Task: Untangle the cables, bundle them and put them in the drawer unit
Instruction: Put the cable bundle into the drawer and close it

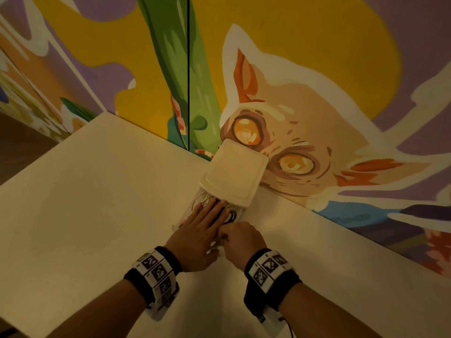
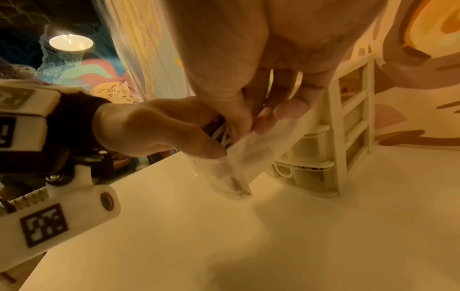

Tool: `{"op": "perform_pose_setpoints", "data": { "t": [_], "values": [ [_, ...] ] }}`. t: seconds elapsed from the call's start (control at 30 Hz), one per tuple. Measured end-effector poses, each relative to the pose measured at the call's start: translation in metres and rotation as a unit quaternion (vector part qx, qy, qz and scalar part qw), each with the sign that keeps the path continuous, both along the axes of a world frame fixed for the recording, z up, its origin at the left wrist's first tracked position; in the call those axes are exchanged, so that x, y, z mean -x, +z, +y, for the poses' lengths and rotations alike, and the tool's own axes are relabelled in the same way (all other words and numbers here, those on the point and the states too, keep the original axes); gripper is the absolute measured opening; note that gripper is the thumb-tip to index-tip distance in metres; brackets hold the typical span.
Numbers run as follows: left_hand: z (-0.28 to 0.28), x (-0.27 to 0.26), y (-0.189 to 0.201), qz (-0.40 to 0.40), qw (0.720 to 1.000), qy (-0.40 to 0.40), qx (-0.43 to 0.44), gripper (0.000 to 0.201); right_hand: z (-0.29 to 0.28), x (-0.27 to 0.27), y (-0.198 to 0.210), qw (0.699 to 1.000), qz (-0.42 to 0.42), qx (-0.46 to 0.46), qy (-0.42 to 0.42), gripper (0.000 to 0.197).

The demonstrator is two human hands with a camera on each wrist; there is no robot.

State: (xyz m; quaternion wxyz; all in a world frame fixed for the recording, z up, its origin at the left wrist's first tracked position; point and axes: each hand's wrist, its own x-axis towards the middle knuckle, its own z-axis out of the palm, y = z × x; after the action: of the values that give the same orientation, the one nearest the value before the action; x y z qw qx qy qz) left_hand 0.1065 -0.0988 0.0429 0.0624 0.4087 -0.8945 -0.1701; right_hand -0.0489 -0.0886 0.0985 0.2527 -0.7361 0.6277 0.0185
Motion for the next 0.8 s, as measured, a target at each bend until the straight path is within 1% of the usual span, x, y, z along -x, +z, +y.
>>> {"op": "perform_pose_setpoints", "data": {
  "t": [0.1, 0.23, 0.33, 0.4, 0.43, 0.5, 0.53, 0.6, 0.7, 0.8],
  "values": [
    [0.004, 0.0, -0.004, -0.011, 1.0, 0.007, 0.009, 0.089, 0.004, -0.001, 0.002, 0.999, 0.015, 0.001, 0.03, 0.008],
    [0.004, 0.001, -0.005, -0.002, 1.0, 0.011, 0.011, 0.084, 0.002, -0.008, 0.004, 0.997, 0.031, 0.051, 0.049, 0.009],
    [0.003, 0.0, -0.003, 0.002, 1.0, 0.014, 0.006, 0.084, -0.001, -0.008, 0.004, 0.998, 0.023, 0.023, 0.047, 0.007],
    [0.003, -0.001, 0.001, -0.002, 1.0, 0.005, 0.003, 0.089, -0.001, -0.002, 0.002, 0.999, 0.002, 0.001, 0.044, 0.008],
    [0.003, -0.001, 0.003, -0.013, 1.0, -0.003, -0.003, 0.095, -0.001, 0.001, 0.001, 0.999, -0.009, -0.002, 0.046, 0.01],
    [0.002, -0.001, 0.006, -0.048, 0.999, -0.017, -0.006, 0.115, -0.001, 0.007, 0.001, 0.998, -0.026, -0.002, 0.057, 0.014],
    [0.002, -0.001, 0.005, -0.068, 0.997, -0.023, 0.005, 0.123, -0.001, 0.009, 0.002, 0.997, -0.03, -0.001, 0.065, 0.014],
    [0.001, -0.001, 0.001, -0.109, 0.993, -0.028, 0.038, 0.132, -0.001, 0.012, 0.003, 0.996, -0.032, 0.004, 0.087, 0.014],
    [0.003, -0.001, -0.006, -0.129, 0.989, -0.022, 0.072, 0.131, 0.0, 0.013, 0.007, 0.99, -0.018, 0.002, 0.138, 0.015],
    [0.008, 0.0, -0.008, -0.103, 0.99, -0.01, 0.091, 0.123, -0.001, 0.014, 0.011, 0.985, -0.009, -0.001, 0.172, 0.017]
  ]
}}
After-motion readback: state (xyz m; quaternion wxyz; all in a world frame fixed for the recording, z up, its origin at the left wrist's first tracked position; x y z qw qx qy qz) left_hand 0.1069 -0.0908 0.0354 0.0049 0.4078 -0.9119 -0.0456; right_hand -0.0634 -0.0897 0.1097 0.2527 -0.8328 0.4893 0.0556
